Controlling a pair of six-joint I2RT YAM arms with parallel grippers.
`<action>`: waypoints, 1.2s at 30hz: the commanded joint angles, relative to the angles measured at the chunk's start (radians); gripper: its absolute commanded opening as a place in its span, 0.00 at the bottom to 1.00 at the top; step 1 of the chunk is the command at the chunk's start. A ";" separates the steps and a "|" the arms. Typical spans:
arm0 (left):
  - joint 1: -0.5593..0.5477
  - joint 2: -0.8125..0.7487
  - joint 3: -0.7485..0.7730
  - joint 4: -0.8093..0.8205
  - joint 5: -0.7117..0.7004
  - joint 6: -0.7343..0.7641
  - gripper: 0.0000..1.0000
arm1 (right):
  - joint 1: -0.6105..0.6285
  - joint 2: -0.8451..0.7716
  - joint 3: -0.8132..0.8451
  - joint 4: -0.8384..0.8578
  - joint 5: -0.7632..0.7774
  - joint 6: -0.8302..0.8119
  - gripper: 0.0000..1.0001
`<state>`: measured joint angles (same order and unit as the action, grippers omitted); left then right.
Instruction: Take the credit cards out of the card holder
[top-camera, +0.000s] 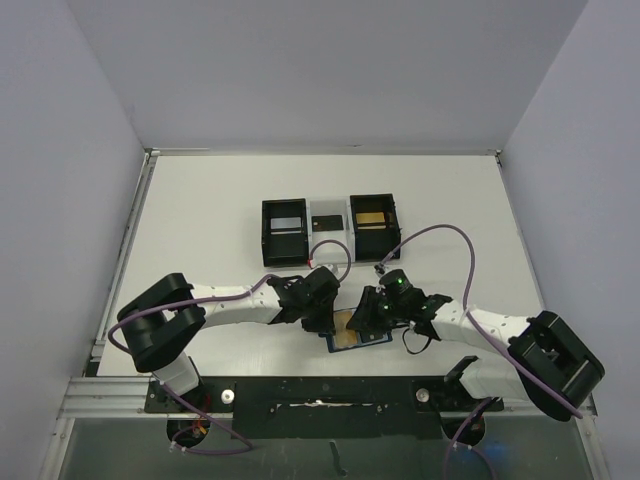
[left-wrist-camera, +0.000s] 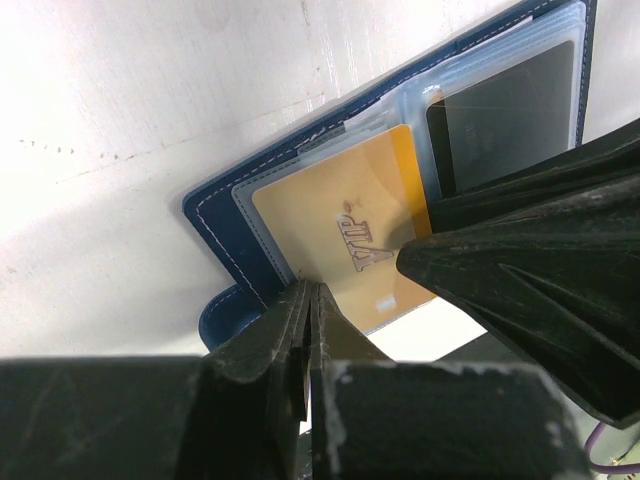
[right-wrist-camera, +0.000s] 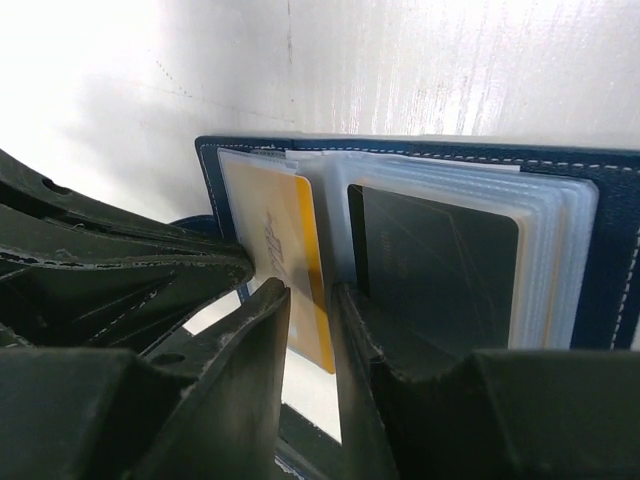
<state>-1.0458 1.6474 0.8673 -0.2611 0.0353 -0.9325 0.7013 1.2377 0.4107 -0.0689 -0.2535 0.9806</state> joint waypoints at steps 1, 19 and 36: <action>-0.008 -0.003 -0.023 -0.009 -0.021 0.006 0.00 | -0.014 0.001 -0.033 0.100 -0.038 0.013 0.25; -0.010 0.012 -0.019 -0.016 -0.021 0.018 0.00 | -0.207 -0.141 -0.192 0.279 -0.324 -0.006 0.00; -0.013 0.001 -0.018 -0.029 -0.035 0.022 0.00 | -0.311 -0.129 -0.216 0.216 -0.384 -0.086 0.03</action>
<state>-1.0523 1.6459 0.8597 -0.2428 0.0311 -0.9314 0.4076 1.1099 0.1986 0.1410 -0.6136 0.9234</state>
